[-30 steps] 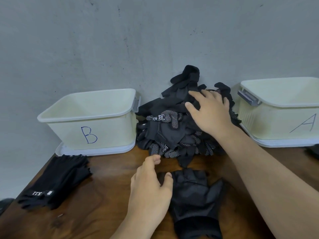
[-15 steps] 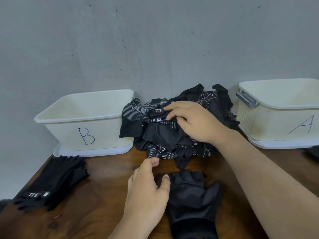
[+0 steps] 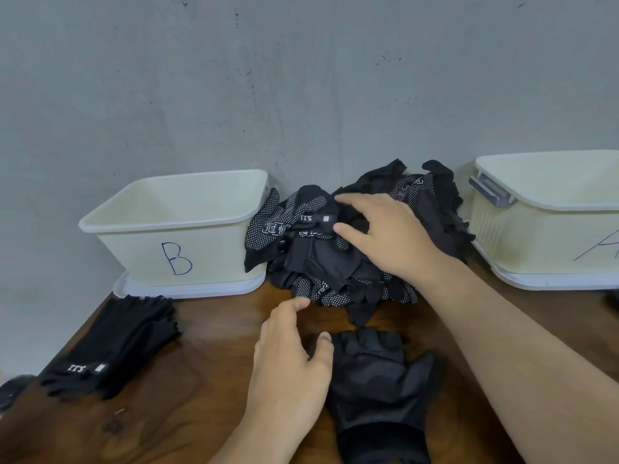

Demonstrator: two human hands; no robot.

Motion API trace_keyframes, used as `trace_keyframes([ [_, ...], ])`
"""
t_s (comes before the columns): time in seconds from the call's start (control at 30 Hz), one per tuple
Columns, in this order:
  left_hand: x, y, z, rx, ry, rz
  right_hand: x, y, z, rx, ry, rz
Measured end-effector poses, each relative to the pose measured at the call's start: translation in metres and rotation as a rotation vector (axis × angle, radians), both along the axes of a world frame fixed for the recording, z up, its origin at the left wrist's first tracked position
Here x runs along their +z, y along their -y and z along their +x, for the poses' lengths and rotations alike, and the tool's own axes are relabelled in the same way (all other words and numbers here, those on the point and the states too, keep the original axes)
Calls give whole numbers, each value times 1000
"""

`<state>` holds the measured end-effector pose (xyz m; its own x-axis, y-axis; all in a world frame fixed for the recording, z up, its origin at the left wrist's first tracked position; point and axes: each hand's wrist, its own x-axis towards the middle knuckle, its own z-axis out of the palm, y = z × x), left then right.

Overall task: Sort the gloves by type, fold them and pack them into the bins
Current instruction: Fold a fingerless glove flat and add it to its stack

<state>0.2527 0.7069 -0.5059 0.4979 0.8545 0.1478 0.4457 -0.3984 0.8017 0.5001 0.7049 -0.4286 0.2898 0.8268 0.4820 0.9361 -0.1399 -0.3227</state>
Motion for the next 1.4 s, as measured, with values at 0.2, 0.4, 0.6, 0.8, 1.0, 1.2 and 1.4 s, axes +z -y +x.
trace_keyframes([
  [0.2, -2, -5, 3, 55, 199, 93, -10, -4, -11, 33, 145, 113],
  [0.4, -2, -6, 3, 62, 261, 68, 7, 1, -14, 21, -25, 254],
  [0.6, 4, -1, 1, 50, 274, 100, 44, 12, -2, 69, -560, 514],
  [0.8, 16, 6, 0, -8, 366, 115, 55, 22, 2, 90, -584, 406],
  [1.0, 26, 16, -3, -154, 338, 194, 60, 25, -18, 270, -610, 179],
  [1.2, 24, 15, 0, -152, 325, 103, 52, 20, -23, 355, -793, 105],
  [1.4, 14, 8, 2, -189, 241, 84, 47, 18, -16, 344, -844, 70],
])
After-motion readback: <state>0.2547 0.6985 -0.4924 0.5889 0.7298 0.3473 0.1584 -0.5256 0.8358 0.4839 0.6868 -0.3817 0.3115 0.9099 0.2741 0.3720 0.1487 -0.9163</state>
